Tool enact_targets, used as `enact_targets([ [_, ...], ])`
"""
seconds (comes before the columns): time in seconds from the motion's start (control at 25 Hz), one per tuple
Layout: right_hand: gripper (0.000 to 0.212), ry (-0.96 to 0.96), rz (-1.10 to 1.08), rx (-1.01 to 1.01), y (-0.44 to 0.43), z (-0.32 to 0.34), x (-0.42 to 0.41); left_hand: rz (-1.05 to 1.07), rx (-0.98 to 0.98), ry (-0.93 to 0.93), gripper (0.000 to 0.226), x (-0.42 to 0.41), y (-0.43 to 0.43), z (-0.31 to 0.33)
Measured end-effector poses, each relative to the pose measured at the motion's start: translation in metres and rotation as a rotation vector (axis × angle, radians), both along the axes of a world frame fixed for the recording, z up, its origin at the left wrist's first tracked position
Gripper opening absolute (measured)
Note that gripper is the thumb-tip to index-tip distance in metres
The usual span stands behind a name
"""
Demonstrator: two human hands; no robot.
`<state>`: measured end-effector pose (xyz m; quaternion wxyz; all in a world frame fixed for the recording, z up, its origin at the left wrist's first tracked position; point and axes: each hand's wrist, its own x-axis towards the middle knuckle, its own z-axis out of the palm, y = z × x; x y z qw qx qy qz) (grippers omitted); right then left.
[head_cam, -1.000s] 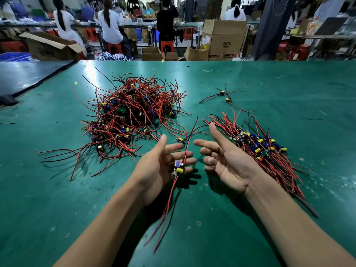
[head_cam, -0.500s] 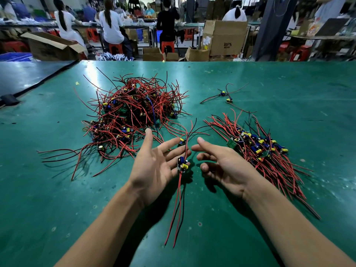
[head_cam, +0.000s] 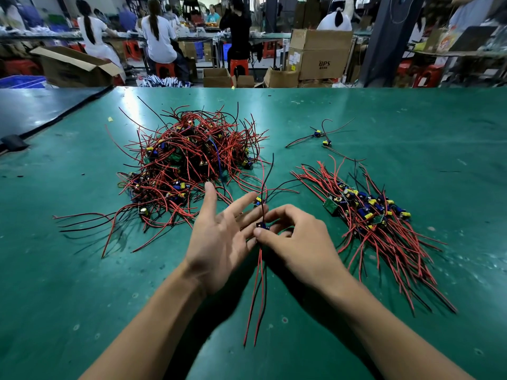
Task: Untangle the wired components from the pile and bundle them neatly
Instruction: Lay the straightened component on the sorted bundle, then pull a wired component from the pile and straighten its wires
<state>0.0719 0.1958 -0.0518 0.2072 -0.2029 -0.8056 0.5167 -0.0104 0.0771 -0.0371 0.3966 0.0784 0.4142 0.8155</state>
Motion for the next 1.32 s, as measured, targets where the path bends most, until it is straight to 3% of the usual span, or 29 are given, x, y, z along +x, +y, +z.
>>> enact_targets([
  [0.12, 0.011, 0.078, -0.100, 0.237, 0.011, 0.007, 0.002, 0.212, -0.083, 0.229, 0.062, -0.003, -0.001, -0.001],
  [0.24, 0.015, -0.043, -0.272, 0.633, 0.030, 0.014, 0.008, 0.525, -0.576, 0.922, 0.015, -0.010, -0.010, -0.010],
  [0.32, 0.019, -0.216, -0.340, 0.763, 0.041, 0.015, 0.009, 0.521, -0.874, 1.208, 0.021, -0.014, -0.013, -0.018],
  [0.44, 0.025, -0.412, -0.359, 0.834, 0.051, 0.015, 0.011, 0.306, -1.107, 1.275, 0.044, -0.017, -0.010, -0.029],
  [0.52, 0.026, -0.330, -0.300, 0.834, 0.050, 0.015, 0.011, 0.225, -1.172, 1.364, 0.046, -0.016, -0.009, -0.030],
  [0.64, 0.027, -0.163, -0.040, 0.830, 0.035, 0.012, 0.008, 0.237, -1.121, 1.406, 0.033, -0.016, -0.011, -0.026],
  [0.72, 0.034, -0.274, 0.040, 0.892, 0.027, 0.005, 0.004, 0.277, -1.069, 1.421, 0.022, -0.016, -0.014, -0.024],
  [0.84, 0.045, -0.444, -0.077, 0.920, 0.031, 0.001, 0.005, 0.275, -1.012, 1.456, 0.012, -0.016, -0.017, -0.022],
  [0.96, 0.040, -0.457, -0.148, 0.928, 0.033, 0.001, 0.006, 0.316, -0.904, 1.440, 0.013, -0.015, -0.016, -0.021],
  [1.04, 0.032, -0.278, -0.134, 0.808, 0.029, 0.000, 0.003, 0.385, -0.802, 1.473, 0.014, -0.011, -0.014, -0.021],
  [1.16, 0.024, 0.024, -0.107, 0.194, 0.023, 0.007, -0.001, 0.406, -0.580, 1.596, 0.016, -0.002, -0.008, -0.018],
  [1.24, 0.027, -0.004, 0.005, -0.025, 0.025, 0.010, -0.001, 0.392, -0.468, 1.635, 0.017, 0.005, -0.004, -0.018],
  [1.32, 0.022, -0.020, 0.136, -0.291, 0.026, 0.014, 0.000, 0.388, -0.403, 1.530, 0.017, 0.013, -0.001, -0.020],
])
